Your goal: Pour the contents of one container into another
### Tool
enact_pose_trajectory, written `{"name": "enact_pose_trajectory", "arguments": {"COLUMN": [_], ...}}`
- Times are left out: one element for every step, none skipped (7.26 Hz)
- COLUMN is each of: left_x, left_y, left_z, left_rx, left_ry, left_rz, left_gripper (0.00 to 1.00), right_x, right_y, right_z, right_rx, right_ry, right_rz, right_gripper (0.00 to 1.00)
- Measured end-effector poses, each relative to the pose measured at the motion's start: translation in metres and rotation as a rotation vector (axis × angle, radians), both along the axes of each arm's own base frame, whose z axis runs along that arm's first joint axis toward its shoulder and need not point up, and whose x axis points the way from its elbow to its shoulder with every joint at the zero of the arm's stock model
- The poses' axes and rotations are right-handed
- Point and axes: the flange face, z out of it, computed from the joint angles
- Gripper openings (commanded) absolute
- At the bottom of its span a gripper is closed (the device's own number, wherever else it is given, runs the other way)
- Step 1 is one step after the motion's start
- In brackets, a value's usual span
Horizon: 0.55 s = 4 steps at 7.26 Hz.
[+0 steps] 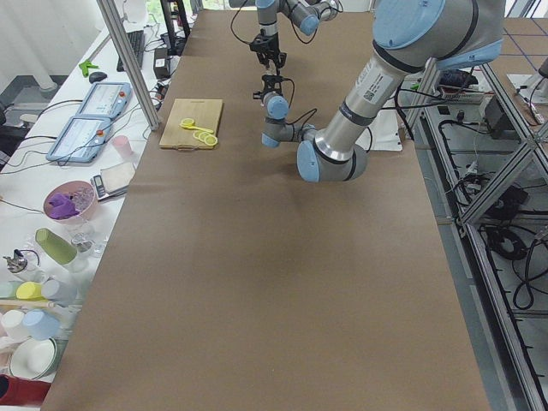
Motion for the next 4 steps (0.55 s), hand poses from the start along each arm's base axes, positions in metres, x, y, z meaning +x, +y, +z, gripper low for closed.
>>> {"name": "enact_pose_trajectory", "arguments": {"left_x": [-0.0004, -0.0006, -0.0007, -0.0008], "left_y": [0.0000, 0.0000, 0.0000, 0.0002], "left_z": [-0.0005, -0.0007, -0.0008, -0.0009], "left_rx": [-0.001, -0.001, 0.000, 0.000], "left_ry": [0.003, 0.005, 0.006, 0.007], "left_rz": [0.001, 0.001, 0.001, 0.001], "left_gripper": [0.00, 0.00, 0.00, 0.00], "right_x": [-0.0023, -0.0032, -0.0035, -0.0036], "right_y": [0.0003, -0.0001, -0.0006, -0.0010], "right_z": [-0.0012, -0.0019, -0.0039, -0.0072], "right_rx": [-0.001, 0.003, 0.003, 0.001], "right_ry": [0.013, 0.027, 0.043, 0.058], "right_rz": [-0.010, -0.021, -0.029, -0.033], "right_gripper": [0.00, 0.00, 0.00, 0.00]}}
